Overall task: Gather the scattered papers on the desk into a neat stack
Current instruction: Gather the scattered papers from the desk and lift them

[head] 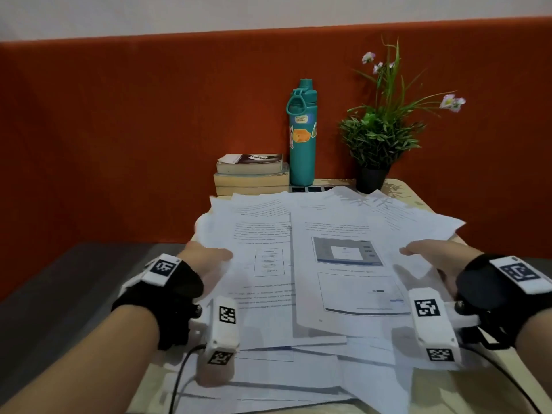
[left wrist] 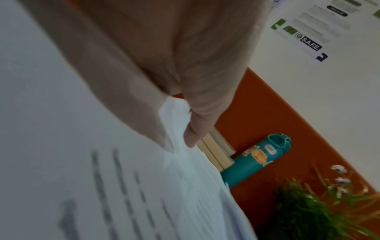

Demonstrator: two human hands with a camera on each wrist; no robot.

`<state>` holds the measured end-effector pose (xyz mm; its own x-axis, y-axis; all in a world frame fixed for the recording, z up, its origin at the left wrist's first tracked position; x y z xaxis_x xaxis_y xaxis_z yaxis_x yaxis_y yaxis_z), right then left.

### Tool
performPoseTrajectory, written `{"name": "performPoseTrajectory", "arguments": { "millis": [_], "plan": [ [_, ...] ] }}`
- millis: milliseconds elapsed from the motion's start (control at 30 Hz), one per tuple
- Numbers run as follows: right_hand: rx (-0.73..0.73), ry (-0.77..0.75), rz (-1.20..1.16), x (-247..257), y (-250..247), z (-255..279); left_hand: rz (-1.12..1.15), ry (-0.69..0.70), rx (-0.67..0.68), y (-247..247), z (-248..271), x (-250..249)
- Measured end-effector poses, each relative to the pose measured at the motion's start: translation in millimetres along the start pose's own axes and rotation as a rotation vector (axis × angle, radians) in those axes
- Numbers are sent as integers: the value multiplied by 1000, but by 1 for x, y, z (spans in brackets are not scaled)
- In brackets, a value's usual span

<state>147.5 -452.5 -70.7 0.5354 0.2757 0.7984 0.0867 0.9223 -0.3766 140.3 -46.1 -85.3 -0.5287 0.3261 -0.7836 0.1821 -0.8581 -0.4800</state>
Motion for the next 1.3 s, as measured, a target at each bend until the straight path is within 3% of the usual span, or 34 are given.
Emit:
{"name": "performPoseTrajectory", "arguments": {
  "millis": [67,233,400,567,733,833,967,1200,1300],
  "plan": [
    [21,49,25,-2,7,-2,109,33,121,14,-2,-4],
    [-88,36,76,-2,-11,-13,201,-5,115,-1,-5,4],
    [56,26,-59,7,22,-2,223,21,306,29,20,-7],
    [16,18,-29,0,17,-17,224,11,281,26,21,1],
    [131,-7,-64,-1,30,-21,-21,68,305,30,31,-8],
    [72,15,-91,-3,24,-11,25,78,285,16,26,-1],
    [185,13,-84,-2,52,-8,82,94,284,21,28,-2],
    [164,-47,-47,-4,48,-12,261,51,386,21,29,4],
    [132,-94,78,-2,52,-14,94,105,331,17,30,-2]
  ]
}}
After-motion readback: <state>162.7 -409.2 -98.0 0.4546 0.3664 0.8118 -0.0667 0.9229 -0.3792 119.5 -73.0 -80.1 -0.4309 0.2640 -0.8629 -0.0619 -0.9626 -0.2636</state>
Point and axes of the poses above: each hand's wrist, its own z-axis away from the middle knuckle, its own y-axis out of the palm, x = y × z, the point moved 7 cm from there along -z, towards the middle knuckle, and after that the axes turned 2 degrees about -y, right-handed, at the moved point
